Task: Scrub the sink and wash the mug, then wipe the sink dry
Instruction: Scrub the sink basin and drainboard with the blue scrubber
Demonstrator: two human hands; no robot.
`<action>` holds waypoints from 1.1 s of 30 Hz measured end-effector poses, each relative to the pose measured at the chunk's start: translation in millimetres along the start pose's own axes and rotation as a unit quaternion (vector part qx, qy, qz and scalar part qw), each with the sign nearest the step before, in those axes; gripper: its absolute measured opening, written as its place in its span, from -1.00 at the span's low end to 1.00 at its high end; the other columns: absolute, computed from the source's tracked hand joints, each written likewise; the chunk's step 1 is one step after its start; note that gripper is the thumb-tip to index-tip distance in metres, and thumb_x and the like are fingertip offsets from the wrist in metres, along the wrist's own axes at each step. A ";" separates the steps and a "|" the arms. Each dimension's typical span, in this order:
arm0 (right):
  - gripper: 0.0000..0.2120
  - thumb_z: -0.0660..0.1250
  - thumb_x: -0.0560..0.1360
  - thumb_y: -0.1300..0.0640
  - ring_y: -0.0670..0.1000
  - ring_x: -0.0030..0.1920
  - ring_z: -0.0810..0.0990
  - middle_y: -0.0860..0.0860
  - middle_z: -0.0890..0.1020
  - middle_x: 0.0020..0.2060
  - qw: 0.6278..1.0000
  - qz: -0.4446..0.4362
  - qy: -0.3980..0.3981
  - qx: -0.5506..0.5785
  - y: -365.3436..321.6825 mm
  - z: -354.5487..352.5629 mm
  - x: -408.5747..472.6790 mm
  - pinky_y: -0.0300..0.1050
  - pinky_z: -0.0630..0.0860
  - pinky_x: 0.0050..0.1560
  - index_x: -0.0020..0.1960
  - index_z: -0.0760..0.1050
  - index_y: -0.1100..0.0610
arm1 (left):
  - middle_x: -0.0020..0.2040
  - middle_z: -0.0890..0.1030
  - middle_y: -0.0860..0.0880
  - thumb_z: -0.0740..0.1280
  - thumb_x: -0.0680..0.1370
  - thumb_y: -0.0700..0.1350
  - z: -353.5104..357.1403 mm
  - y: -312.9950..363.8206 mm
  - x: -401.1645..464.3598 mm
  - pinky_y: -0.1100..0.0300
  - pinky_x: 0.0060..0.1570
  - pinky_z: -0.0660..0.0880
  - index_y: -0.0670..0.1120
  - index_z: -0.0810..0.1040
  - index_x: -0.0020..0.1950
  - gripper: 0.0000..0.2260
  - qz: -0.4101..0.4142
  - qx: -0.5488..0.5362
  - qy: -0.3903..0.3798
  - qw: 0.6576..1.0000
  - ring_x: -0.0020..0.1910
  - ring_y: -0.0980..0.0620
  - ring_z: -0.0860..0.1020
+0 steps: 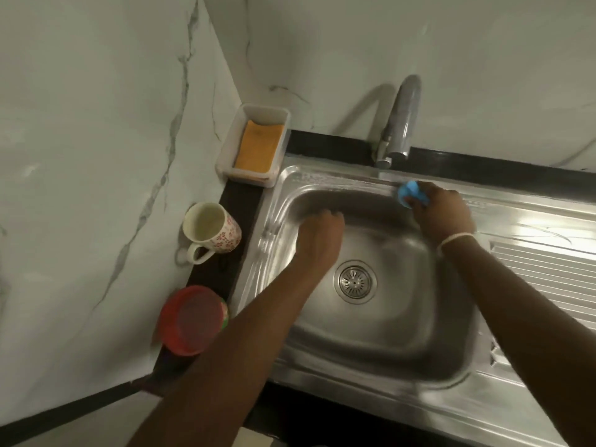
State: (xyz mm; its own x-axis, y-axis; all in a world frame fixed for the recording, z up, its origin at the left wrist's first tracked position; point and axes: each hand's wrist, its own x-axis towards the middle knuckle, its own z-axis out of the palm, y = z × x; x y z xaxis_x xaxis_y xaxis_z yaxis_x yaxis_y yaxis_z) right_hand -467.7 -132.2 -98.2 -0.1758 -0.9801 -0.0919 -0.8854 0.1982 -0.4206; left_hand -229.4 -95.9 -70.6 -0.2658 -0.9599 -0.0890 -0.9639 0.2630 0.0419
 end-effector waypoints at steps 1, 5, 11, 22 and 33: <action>-0.59 0.30 0.57 -0.11 0.30 0.04 0.63 0.27 0.66 0.04 1.000 0.027 0.012 -0.005 20.3 -13.3 -8.4 0.11 0.55 0.06 0.33 0.52 0.09 | 0.08 0.57 -0.16 0.30 0.49 -0.32 4.8 6.1 -2.6 0.06 -0.08 0.58 -0.15 0.52 0.16 -0.74 0.012 0.010 -0.014 1.000 0.06 -0.13 0.60; -0.57 0.33 0.54 -0.04 0.35 0.06 0.61 0.34 0.64 0.06 0.991 0.120 0.058 0.012 79.0 -57.6 -28.0 0.14 0.54 0.10 0.28 0.55 0.22 | 0.07 0.59 -0.13 0.37 0.44 -0.34 11.5 6.3 -6.7 0.08 -0.09 0.57 -0.14 0.56 0.09 -0.74 0.001 0.004 -0.075 0.997 0.06 -0.11 0.60; -0.67 0.42 0.53 0.08 0.27 0.06 0.64 0.28 0.67 0.06 0.994 0.085 0.036 0.058 55.2 -46.6 -22.8 0.02 0.52 0.09 0.23 0.59 0.23 | 0.05 0.57 -0.06 0.33 0.51 -0.25 5.3 -4.5 -27.7 0.17 -0.17 0.45 -0.10 0.52 0.04 -0.86 -0.003 -0.059 -0.071 0.996 0.00 -0.06 0.59; -0.75 0.42 0.51 0.05 0.09 -0.08 0.67 0.09 0.70 -0.10 0.948 -0.162 -0.210 0.173 -111.5 46.6 -120.0 -0.25 0.35 -0.19 0.10 0.64 0.17 | 0.06 0.58 0.00 0.38 0.43 0.11 -22.4 -92.7 -175.4 0.15 0.02 0.51 -0.04 0.52 0.16 -0.63 -0.161 -0.109 0.199 0.961 0.03 0.04 0.54; -0.68 0.33 0.57 0.01 0.08 0.12 0.56 0.06 0.57 0.11 0.855 -0.422 -0.301 0.029 -276.0 78.6 -196.7 -0.02 0.52 0.16 0.25 0.50 0.15 | 0.30 0.48 -0.06 0.59 0.24 0.04 -7.0 -128.3 -240.6 0.06 0.19 0.49 0.00 0.20 0.45 -0.11 -0.328 -0.269 0.146 0.894 0.24 -0.06 0.51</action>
State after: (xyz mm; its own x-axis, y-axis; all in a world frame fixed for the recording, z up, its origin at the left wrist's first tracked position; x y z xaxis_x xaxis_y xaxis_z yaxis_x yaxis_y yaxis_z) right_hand -154.9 6.4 -35.0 0.7831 -0.5967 -0.1752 -0.5627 -0.5599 -0.6082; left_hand -41.7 100.7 -47.6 0.4451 -0.8954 -0.0102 -0.7417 -0.3751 0.5560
